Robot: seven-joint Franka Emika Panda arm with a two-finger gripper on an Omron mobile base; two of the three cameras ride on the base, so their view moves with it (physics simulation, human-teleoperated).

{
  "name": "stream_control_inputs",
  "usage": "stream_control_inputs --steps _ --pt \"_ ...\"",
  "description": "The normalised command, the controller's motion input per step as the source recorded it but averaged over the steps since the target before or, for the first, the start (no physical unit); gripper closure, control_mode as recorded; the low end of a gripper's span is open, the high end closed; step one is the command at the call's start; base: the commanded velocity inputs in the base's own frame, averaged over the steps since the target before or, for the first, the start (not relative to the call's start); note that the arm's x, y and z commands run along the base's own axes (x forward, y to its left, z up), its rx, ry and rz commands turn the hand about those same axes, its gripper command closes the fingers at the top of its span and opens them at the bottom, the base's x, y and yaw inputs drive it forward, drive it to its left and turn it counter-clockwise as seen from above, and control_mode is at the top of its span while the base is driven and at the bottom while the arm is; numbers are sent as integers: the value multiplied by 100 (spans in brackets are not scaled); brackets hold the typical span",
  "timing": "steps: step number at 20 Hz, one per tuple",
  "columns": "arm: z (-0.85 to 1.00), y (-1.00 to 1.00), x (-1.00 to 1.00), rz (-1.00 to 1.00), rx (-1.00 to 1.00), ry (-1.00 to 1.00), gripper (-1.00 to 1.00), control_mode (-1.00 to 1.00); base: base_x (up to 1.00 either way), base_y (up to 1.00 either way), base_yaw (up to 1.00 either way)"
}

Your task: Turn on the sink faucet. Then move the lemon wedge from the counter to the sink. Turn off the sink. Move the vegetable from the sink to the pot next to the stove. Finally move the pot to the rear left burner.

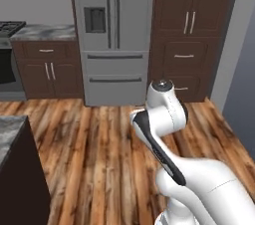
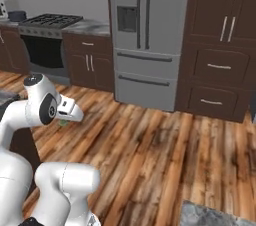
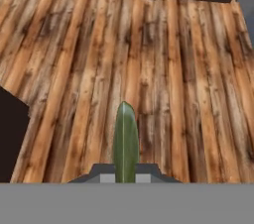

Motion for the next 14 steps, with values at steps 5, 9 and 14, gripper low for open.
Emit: stream_control_inputs --steps 5,9,14 --pt "0 0 0 0 0 0 100 100 100 15 -7" --pt "0 0 0 0 0 0 100 100 100 38 -3" --pt "0 0 0 0 0 0 100 100 100 52 0"
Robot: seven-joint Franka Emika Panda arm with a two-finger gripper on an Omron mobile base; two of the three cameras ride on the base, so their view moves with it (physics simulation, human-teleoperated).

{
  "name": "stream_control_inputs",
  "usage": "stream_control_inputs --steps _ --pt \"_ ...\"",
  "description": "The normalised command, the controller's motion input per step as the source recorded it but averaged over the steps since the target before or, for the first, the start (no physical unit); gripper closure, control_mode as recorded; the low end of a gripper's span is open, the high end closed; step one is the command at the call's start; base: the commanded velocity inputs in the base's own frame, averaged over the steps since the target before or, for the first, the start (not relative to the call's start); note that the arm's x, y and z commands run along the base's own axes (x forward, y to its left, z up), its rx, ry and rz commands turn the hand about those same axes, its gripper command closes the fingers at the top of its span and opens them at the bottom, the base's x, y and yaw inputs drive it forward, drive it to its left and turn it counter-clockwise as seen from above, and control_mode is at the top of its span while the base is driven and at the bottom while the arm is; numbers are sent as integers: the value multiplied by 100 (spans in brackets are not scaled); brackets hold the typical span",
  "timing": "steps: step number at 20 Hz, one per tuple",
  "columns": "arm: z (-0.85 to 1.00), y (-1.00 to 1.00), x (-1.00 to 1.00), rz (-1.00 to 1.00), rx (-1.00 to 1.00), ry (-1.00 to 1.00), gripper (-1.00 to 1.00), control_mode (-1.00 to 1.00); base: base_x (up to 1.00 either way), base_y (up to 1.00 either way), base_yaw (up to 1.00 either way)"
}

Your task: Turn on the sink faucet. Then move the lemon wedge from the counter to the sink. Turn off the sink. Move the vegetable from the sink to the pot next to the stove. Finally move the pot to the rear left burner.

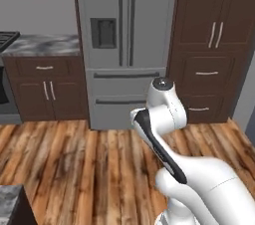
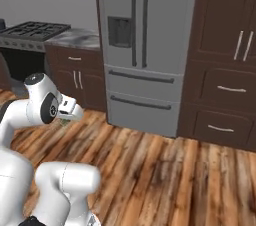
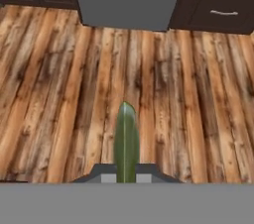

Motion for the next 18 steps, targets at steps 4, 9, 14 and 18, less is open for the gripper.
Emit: stream_control_inputs --steps 4,9,14,18 --pt "0 0 0 0 0 0 100 100 100 59 0" --pt "0 0 0 0 0 0 100 100 92 65 3" --pt "0 0 0 0 0 0 100 100 64 74 17" --pt "0 0 0 0 0 0 100 100 49 76 20"
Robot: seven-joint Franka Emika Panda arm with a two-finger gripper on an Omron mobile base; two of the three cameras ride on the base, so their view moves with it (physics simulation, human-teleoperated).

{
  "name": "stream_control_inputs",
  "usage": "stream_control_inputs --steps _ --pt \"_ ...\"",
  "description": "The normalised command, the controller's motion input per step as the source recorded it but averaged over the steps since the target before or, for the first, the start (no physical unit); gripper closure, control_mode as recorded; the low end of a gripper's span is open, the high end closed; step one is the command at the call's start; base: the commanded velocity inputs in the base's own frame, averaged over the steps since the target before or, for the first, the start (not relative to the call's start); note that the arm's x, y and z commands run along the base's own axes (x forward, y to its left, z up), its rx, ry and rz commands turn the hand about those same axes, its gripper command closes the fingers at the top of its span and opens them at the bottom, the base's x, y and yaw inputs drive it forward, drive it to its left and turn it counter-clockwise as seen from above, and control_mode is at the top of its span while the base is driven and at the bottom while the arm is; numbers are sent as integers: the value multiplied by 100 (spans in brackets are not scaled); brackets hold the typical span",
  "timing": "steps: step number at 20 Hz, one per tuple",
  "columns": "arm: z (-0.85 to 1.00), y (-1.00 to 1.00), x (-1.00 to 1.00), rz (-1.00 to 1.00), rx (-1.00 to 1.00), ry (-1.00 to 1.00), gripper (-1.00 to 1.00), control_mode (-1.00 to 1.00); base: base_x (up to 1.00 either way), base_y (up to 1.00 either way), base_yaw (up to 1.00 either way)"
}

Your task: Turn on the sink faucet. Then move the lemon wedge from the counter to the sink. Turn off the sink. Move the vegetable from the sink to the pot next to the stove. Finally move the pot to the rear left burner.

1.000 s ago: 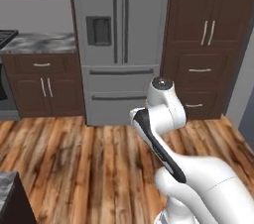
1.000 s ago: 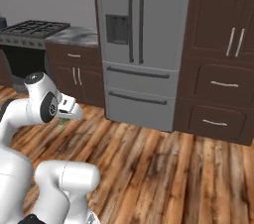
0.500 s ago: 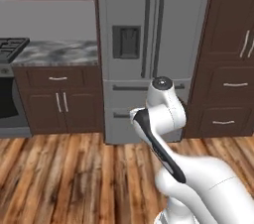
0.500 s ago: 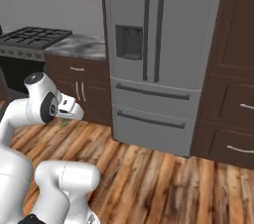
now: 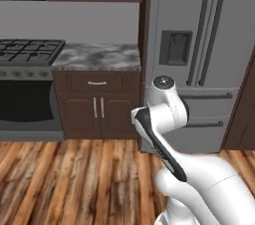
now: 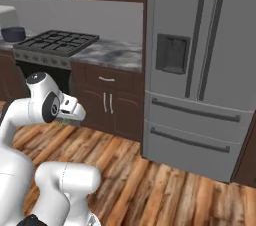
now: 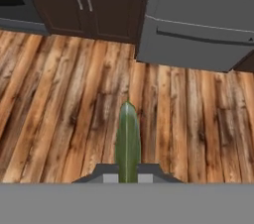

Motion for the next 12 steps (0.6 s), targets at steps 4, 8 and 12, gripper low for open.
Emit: stream_control_inputs --steps 4,8,12 --pt "0 0 0 0 0 0 100 100 47 80 19" --pt "0 0 0 0 0 0 100 100 53 80 17" --pt "0 0 0 0 0 0 100 100 82 34 19"
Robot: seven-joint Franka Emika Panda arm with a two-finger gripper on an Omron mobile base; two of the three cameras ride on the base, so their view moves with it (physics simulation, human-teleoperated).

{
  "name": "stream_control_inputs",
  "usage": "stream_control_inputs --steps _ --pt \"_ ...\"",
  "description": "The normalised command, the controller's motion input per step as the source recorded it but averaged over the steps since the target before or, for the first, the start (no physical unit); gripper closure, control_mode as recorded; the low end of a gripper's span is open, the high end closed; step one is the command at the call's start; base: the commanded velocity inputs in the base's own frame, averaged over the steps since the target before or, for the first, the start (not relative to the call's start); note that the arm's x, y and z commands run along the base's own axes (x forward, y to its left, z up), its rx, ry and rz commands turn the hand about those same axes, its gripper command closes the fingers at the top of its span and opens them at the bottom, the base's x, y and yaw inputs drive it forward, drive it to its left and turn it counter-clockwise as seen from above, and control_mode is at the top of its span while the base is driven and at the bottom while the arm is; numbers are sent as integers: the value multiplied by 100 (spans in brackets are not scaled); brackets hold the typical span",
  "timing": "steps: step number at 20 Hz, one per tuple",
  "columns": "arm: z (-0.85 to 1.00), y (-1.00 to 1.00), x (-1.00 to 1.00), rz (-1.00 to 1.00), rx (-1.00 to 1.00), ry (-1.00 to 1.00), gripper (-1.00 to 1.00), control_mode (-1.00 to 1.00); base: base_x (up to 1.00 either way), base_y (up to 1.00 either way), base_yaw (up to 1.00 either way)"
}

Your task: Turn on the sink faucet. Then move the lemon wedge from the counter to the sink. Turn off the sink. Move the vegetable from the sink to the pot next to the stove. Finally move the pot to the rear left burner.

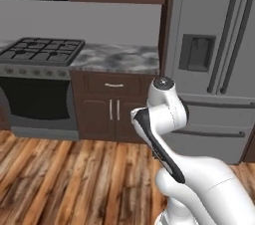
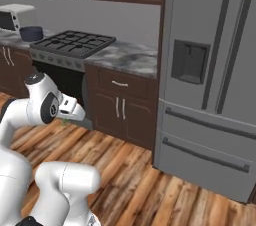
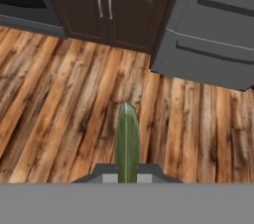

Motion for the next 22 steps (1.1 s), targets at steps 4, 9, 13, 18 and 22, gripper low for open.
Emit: stream_control_inputs --steps 4,9,13,18,22 --pt "0 0 0 0 0 0 100 100 59 0 22" --pt "0 0 0 0 0 0 100 100 57 22 18" --pt "0 0 0 0 0 0 100 100 65 74 14" --pt "0 0 0 0 0 0 100 100 64 89 13" --pt "0 0 0 0 0 0 100 100 58 95 12"
